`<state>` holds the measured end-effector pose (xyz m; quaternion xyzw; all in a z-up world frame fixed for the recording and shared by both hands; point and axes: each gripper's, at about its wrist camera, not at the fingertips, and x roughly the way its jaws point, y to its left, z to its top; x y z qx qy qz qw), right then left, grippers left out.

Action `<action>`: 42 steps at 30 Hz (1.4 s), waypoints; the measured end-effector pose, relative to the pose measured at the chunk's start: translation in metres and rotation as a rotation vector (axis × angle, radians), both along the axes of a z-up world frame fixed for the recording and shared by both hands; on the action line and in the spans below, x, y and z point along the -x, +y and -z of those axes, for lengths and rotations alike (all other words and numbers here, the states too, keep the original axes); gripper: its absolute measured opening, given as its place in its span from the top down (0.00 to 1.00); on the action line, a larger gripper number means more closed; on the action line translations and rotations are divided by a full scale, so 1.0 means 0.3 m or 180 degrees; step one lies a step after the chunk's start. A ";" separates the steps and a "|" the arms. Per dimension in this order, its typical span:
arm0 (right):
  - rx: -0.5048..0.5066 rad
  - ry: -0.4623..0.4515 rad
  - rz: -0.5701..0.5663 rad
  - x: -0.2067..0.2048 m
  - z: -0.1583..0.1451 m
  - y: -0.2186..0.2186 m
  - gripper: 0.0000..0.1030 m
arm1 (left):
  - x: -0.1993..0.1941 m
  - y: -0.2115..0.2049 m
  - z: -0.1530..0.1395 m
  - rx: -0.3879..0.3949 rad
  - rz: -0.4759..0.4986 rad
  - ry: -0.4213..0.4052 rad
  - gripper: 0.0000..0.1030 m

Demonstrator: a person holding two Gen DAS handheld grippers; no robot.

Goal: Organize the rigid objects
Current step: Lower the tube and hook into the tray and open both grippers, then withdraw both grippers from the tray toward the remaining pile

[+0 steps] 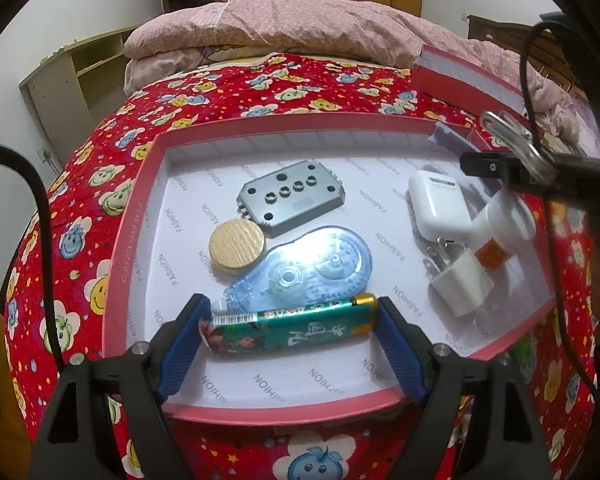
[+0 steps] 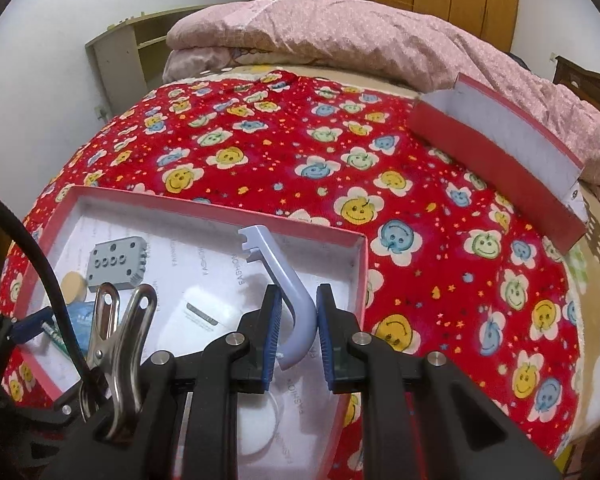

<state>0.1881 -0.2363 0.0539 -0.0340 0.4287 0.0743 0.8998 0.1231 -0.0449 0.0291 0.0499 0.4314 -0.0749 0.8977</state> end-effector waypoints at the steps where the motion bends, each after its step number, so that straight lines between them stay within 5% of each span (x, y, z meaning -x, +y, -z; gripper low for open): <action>1: -0.0013 0.0007 0.0002 -0.001 0.004 -0.002 0.81 | 0.000 -0.001 0.001 -0.0005 0.0003 0.0000 0.16; 25: -0.0029 -0.0261 -0.0015 0.170 -0.057 -0.031 0.72 | 0.042 0.049 -0.043 0.0198 -0.0040 0.0116 0.15; 42: -0.0234 -0.0158 -0.0232 0.409 -0.033 0.008 0.66 | 0.169 0.052 -0.098 0.0210 0.0068 -0.0011 0.15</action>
